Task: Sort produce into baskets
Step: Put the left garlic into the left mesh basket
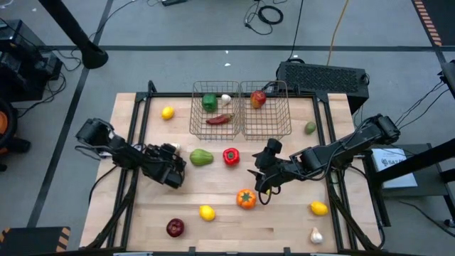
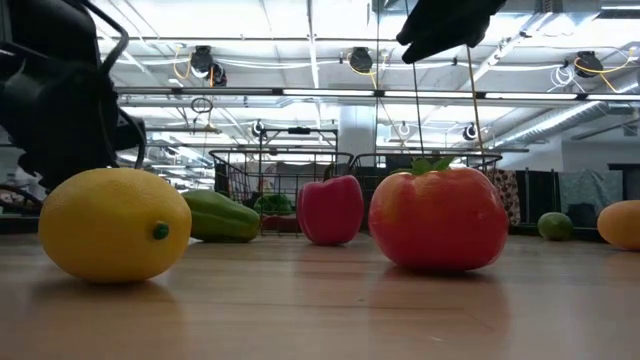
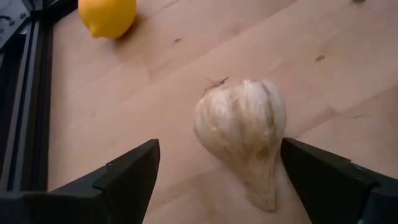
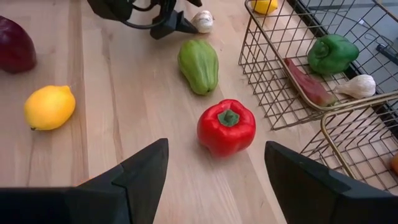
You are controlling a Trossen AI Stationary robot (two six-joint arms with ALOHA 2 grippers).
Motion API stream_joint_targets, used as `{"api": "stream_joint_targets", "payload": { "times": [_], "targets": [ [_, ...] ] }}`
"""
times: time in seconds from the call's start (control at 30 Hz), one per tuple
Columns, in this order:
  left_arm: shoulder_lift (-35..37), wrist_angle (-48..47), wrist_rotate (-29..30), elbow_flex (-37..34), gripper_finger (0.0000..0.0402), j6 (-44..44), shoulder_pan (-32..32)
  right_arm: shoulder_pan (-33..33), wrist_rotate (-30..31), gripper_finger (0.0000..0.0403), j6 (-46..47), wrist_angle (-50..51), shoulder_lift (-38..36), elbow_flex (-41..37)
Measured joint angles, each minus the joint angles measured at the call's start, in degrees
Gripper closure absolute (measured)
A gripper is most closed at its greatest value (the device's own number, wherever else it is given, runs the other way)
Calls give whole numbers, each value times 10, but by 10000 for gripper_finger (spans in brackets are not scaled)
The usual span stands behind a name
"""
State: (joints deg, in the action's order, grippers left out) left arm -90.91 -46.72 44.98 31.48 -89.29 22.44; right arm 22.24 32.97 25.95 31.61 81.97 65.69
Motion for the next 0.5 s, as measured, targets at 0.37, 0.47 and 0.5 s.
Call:
{"api": "stream_joint_targets", "payload": {
  "times": [0.37, 0.47, 0.5],
  "targets": [
    [-11, 34, -5, 0, 61, -5, -4, 0, 0, 145, -2, -3, 0, 0],
    [-11, 36, -5, -1, 61, -5, -10, 0, 0, 145, -3, -6, 0, 0],
    [-11, 43, -4, -3, 61, -5, -13, 0, 1, 145, -8, -13, 0, 0]
  ]
}}
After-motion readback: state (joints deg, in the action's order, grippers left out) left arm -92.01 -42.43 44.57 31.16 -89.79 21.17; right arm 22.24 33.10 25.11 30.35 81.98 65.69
